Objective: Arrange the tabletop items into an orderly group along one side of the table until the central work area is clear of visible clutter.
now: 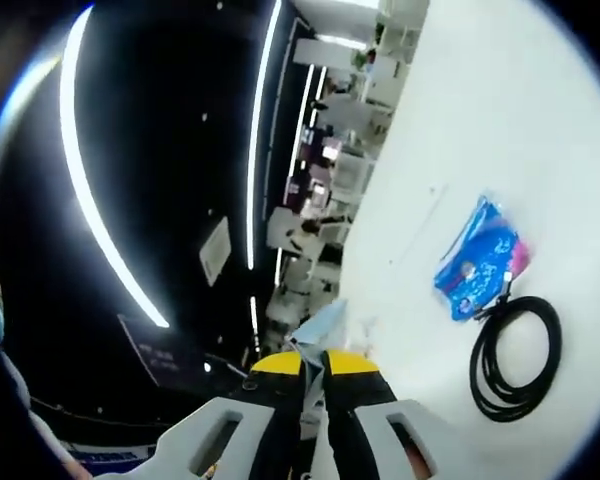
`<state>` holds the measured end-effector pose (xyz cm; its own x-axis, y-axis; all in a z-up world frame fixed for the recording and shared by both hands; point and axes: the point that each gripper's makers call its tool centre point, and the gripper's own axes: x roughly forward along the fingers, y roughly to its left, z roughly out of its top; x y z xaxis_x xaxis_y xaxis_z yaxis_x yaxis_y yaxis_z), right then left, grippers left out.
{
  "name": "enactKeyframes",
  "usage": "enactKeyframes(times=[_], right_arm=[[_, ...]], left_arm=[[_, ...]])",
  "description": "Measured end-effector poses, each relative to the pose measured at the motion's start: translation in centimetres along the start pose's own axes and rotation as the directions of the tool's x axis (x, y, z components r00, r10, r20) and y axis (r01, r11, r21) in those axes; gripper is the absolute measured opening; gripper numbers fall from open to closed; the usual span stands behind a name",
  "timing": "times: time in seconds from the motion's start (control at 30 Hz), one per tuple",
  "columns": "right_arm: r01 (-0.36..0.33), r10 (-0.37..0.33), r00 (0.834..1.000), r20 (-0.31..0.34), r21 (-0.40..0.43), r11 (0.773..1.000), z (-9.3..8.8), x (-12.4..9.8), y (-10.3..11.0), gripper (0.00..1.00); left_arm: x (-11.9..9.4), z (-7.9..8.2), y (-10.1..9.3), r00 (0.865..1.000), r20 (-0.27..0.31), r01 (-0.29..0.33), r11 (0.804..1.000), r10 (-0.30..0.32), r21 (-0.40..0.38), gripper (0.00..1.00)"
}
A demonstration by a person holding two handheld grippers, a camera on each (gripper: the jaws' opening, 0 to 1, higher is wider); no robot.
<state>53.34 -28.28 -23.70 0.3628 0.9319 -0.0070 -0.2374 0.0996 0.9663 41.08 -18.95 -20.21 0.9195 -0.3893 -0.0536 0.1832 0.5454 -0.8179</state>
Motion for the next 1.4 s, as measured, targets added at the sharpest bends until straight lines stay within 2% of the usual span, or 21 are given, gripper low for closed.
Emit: enactKeyframes(times=[0.1,0.13,0.27,0.4,0.5,0.67,0.8,0.93,1.1,1.23,1.3,1.37,1.4], right_arm=[[-0.016,0.016,1.000,0.013,-0.008,1.000,-0.2,-0.6,0.4,0.03],[-0.018,0.018,1.000,0.016,-0.006,1.000,-0.4,-0.8,0.5,0.03],[-0.019,0.019,1.000,-0.009,-0.005,1.000,-2.0,-1.3,0.7,0.03],[-0.012,0.011,0.998,-0.059,-0.028,1.000,-3.6,-1.1,0.7,0.03],[-0.012,0.008,0.998,-0.067,-0.057,0.998,-3.8,-0.7,0.7,0.03],[0.001,-0.009,0.997,-0.072,-0.106,0.994,-3.7,0.0,0.6,0.03],[0.014,-0.023,0.996,-0.081,-0.120,0.993,-4.0,0.4,0.2,0.03],[0.053,-0.071,0.993,-0.100,-0.167,0.984,-4.2,1.0,-0.9,0.03],[0.103,-0.132,0.985,-0.107,-0.243,0.965,-3.8,2.6,-2.1,0.03],[0.153,-0.200,0.973,-0.114,-0.330,0.932,-3.4,4.2,-3.2,0.03],[0.183,-0.241,0.964,-0.114,-0.373,0.910,-3.0,5.1,-4.3,0.03],[0.197,-0.276,0.953,-0.122,-0.438,0.877,-3.0,5.8,-4.7,0.03],[0.204,-0.309,0.941,-0.138,-0.497,0.844,-3.4,6.1,-5.0,0.03]], left_arm=[[-0.5,0.3,1.8,0.997,0.005,-0.081,0.997,0.081,0.005,0.04],[-0.7,0.5,2.6,0.993,0.012,-0.119,0.993,0.119,0.018,0.04],[-1.2,1.8,4.3,0.977,0.052,-0.210,0.977,0.208,0.032,0.02],[-1.3,3.2,4.9,0.967,0.074,-0.249,0.967,0.245,0.054,0.01],[-1.2,4.0,5.4,0.959,0.063,-0.280,0.955,0.275,0.096,0.01],[-0.9,4.5,5.9,0.954,0.043,-0.300,0.944,0.297,0.138,0.01],[-1.0,4.8,6.4,0.952,0.044,-0.306,0.942,0.303,0.140,0.01],[-0.8,4.9,7.3,0.946,0.029,-0.323,0.934,0.322,0.150,0.01],[-0.5,5.2,9.2,0.932,0.009,-0.360,0.918,0.363,0.169,0.01],[-0.2,6.1,10.9,0.919,0.009,-0.391,0.906,0.395,0.160,0.01],[0.0,6.5,11.5,0.915,0.005,-0.399,0.902,0.404,0.165,0.01],[0.3,6.9,12.3,0.908,-0.004,-0.411,0.894,0.419,0.176,0.01],[0.4,7.2,12.7,0.905,-0.009,-0.417,0.890,0.426,0.184,0.01]])
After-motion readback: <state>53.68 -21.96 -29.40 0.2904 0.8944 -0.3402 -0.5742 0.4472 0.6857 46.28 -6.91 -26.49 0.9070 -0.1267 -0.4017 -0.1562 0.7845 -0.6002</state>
